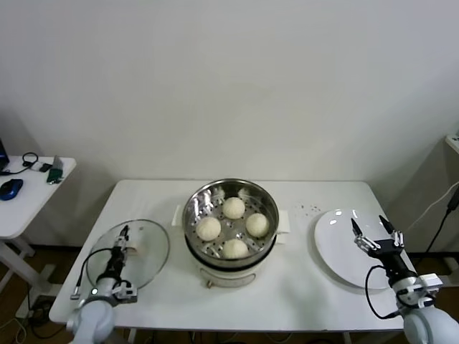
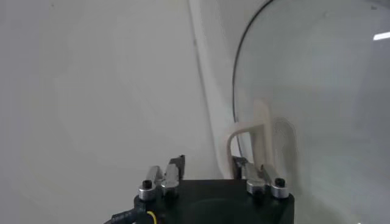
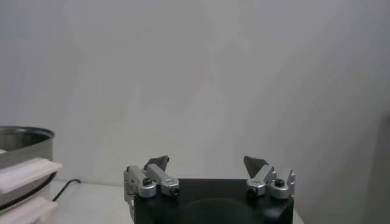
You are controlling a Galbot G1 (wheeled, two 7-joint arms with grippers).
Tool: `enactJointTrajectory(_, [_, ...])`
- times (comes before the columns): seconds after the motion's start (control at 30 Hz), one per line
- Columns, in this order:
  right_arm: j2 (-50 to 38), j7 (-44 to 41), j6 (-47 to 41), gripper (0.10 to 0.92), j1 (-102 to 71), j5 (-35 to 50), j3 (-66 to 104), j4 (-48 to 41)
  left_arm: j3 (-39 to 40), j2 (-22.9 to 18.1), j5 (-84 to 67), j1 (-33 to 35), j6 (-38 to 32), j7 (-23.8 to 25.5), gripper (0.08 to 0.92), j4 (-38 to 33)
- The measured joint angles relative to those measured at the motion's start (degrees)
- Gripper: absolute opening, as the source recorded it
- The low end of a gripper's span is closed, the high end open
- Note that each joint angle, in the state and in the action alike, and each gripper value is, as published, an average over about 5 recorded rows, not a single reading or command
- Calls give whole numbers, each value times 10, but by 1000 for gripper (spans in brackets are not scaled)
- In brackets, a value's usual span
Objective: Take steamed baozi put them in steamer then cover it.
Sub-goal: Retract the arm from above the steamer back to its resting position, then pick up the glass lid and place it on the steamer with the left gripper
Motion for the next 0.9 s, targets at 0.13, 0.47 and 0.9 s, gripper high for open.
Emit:
enactJointTrajectory(0.13, [1, -1, 2, 823, 2, -6, 0, -3, 1, 1, -8, 1, -3, 0, 368, 1])
enactJointTrajectory(0.47, [1, -4, 8, 823, 6, -19, 0, -10, 3, 11, -36, 14, 2, 2, 154, -24])
enactJointTrajectory(0.9, [-6, -6, 12, 823, 8, -32, 2, -17, -5, 38, -82, 57, 41, -2, 153, -128])
